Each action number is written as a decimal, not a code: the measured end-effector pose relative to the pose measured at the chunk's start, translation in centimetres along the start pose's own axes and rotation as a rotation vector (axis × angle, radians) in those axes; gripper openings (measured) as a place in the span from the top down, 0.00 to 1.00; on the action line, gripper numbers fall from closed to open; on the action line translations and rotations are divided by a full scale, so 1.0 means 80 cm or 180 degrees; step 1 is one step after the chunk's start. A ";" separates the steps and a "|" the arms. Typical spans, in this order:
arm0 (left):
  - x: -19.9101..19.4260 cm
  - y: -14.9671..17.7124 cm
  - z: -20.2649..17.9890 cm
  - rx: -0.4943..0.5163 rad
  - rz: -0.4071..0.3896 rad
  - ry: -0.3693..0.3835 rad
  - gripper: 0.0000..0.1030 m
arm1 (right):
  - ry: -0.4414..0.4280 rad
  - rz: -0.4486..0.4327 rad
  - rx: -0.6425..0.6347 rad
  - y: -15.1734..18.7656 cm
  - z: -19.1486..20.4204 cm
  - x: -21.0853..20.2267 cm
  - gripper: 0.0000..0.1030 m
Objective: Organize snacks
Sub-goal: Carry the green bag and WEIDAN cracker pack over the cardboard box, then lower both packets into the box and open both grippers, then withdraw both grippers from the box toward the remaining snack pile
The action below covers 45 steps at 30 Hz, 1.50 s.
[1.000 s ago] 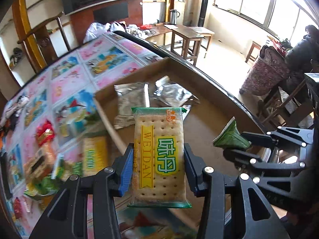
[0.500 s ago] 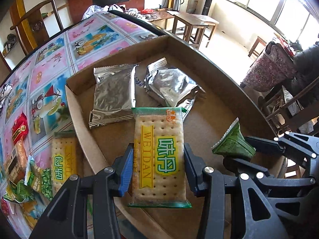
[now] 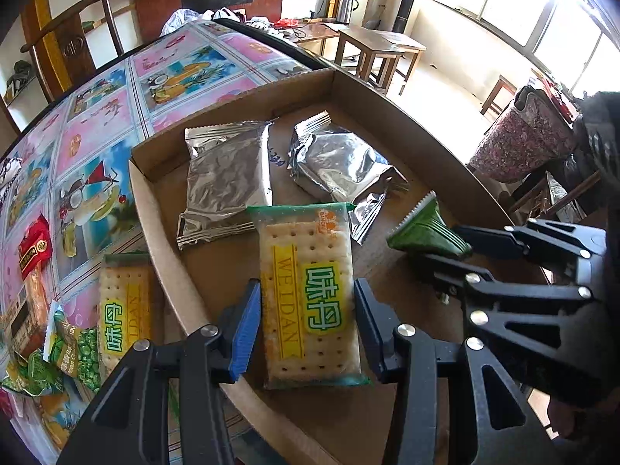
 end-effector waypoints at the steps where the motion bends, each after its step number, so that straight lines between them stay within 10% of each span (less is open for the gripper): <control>1: -0.001 0.000 0.000 0.0006 -0.0009 0.0005 0.56 | -0.0002 -0.0002 0.0004 -0.002 0.000 0.001 0.57; 23: -0.044 0.010 -0.001 0.0120 -0.0168 -0.0090 0.45 | -0.0002 -0.0040 -0.0133 0.001 0.022 -0.004 0.55; 45: -0.135 0.052 0.040 0.0158 -0.0486 -0.0728 0.34 | 0.0054 -0.0481 -0.0341 0.024 0.088 -0.077 0.34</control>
Point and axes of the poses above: each gripper's, at about its wrist camera, not at the fingertips, and x roughly the way its jaws point, z to its left, y to its underside, the point moved 4 cm from there along x, roughly the way its jaws point, and after that the axes turned 15 degrees about x, right-handed, at the moved point
